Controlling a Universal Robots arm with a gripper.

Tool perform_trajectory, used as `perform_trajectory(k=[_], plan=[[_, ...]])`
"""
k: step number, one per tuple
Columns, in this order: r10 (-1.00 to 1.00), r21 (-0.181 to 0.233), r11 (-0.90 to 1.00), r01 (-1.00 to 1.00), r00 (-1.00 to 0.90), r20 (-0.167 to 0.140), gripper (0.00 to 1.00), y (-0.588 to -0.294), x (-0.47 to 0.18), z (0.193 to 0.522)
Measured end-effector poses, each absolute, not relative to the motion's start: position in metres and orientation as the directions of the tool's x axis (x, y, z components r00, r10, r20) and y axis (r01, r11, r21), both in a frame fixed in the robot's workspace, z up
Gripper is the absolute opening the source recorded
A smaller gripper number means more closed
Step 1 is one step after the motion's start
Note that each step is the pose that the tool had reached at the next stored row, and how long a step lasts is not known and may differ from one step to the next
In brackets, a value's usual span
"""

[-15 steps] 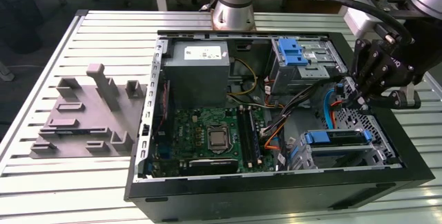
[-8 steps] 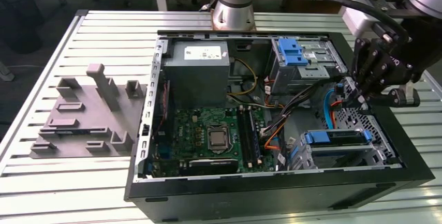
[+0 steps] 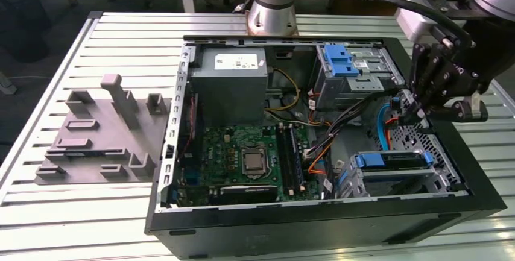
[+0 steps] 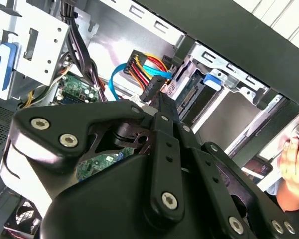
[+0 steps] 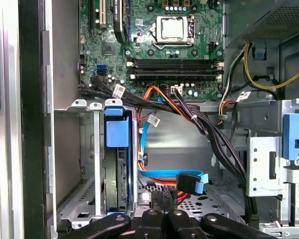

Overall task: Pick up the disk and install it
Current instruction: 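Insert the first disk wire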

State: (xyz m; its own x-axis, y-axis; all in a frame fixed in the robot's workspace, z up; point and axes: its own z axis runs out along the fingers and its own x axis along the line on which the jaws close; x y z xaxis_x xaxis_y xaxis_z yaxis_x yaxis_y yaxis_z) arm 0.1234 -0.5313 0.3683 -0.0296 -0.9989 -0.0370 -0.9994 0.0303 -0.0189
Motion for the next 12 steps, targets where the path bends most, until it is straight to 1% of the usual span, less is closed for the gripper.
perform_trajectory(k=[3,12], plan=[[-0.999,-0.021,0.030,-0.999,-0.029,-0.036,0.11,-0.529,0.123,0.368],[-1.000,-0.026,0.030,-0.999,-0.029,-0.011,0.11,-0.517,0.123,0.366]])
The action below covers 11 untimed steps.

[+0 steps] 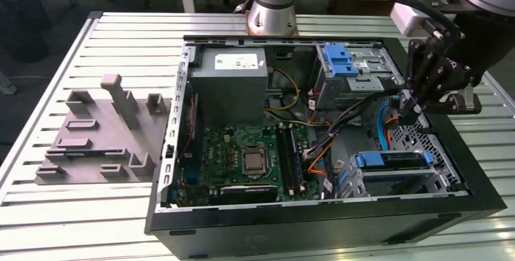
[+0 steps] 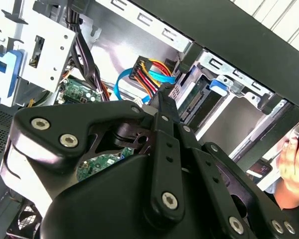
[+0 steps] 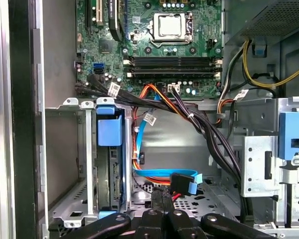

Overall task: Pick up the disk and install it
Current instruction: 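Insert the first disk wire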

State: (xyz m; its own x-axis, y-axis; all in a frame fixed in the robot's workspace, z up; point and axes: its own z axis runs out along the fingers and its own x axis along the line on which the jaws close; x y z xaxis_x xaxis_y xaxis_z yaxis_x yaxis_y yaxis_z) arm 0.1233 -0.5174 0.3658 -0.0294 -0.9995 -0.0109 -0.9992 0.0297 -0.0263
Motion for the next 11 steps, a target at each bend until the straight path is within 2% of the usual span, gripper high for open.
perform_trajectory(k=[11], plan=[[-0.999,-0.034,0.028,-0.999,-0.029,0.044,0.11,-0.504,0.123,0.364]])
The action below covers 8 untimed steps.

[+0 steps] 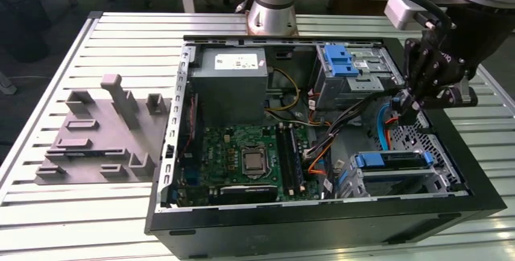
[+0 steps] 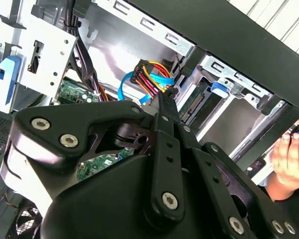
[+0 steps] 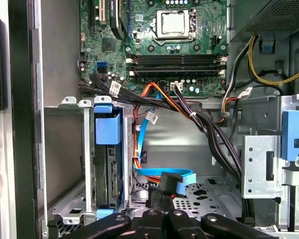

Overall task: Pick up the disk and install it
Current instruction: 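Insert the first disk wire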

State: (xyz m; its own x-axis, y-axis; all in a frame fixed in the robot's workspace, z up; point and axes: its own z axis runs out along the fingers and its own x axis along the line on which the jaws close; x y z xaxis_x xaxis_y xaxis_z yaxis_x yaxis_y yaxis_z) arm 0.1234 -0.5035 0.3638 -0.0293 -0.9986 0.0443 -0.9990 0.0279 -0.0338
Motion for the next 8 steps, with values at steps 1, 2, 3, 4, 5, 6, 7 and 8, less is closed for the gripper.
perform_trajectory(k=[1,2,3,4,5,6,7,8], plan=[[-0.998,-0.034,0.028,-0.999,-0.029,0.048,0.11,-0.5024,0.1233,0.3636],[-0.998,-0.034,0.028,-0.999,-0.029,0.052,0.11,-0.5015,0.1233,0.3633],[-0.998,-0.034,0.028,-0.999,-0.029,0.056,0.11,-0.5007,0.1234,0.3631],[-0.998,-0.035,0.027,-0.999,-0.029,0.059,0.11,-0.4999,0.1234,0.3628],[-0.998,-0.035,0.027,-0.999,-0.030,0.062,0.11,-0.4991,0.1233,0.3626],[-0.997,-0.036,0.027,-0.999,-0.029,0.065,0.11,-0.4983,0.1233,0.3623],[-0.997,-0.036,0.027,-0.999,-0.029,0.068,0.11,-0.4975,0.1234,0.3621],[-0.997,-0.036,0.027,-0.999,-0.030,0.071,0.11,-0.4967,0.1233,0.3618]])
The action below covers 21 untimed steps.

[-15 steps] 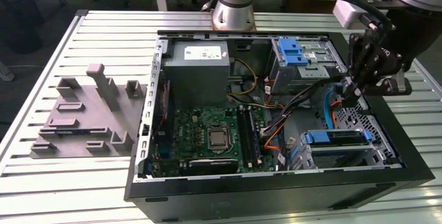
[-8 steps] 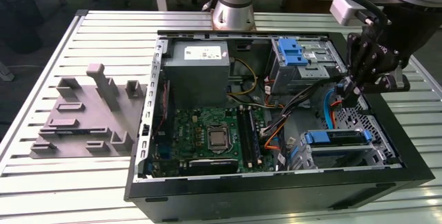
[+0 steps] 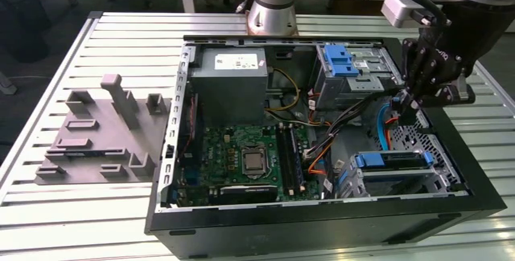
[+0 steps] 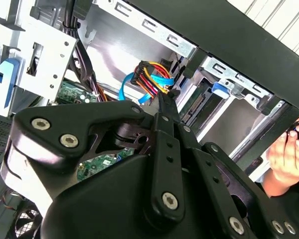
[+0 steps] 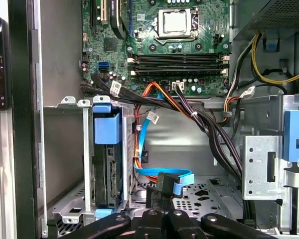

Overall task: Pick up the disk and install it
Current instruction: 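Insert the first disk wire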

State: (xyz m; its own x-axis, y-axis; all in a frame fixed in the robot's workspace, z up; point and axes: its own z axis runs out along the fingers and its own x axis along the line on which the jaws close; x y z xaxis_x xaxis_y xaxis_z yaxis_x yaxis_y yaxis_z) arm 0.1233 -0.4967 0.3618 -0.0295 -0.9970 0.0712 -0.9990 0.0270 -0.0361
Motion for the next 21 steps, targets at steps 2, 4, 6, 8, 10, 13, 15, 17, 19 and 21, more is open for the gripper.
perform_trajectory(k=[2,4,6,8,10,13,15,17,19,21], plan=[[-0.997,-0.037,0.027,-0.999,-0.030,0.076,0.11,-0.4949,0.1234,0.3613],[-0.996,-0.037,0.027,-0.999,-0.030,0.081,0.11,-0.4932,0.1233,0.3608],[-0.996,-0.037,0.026,-0.999,-0.030,0.085,0.11,-0.4916,0.1233,0.3605],[-0.996,-0.038,0.026,-0.999,-0.030,0.088,0.11,-0.4904,0.1233,0.3602],[-0.996,-0.038,0.026,-0.999,-0.030,0.088,0.11,-0.4904,0.1233,0.3603],[-0.996,-0.038,0.026,-0.999,-0.030,0.089,0.11,-0.4904,0.1233,0.3602],[-0.996,-0.038,0.026,-0.999,-0.030,0.090,0.11,-0.4903,0.1233,0.3602],[-0.995,-0.038,0.026,-0.999,-0.030,0.099,0.17,-0.4903,0.1233,0.3603],[-0.994,-0.039,0.026,-0.999,-0.030,0.109,0.17,-0.4904,0.1232,0.3602],[-0.992,-0.039,0.025,-0.999,-0.030,0.121,0.24,-0.4904,0.1232,0.3602]])
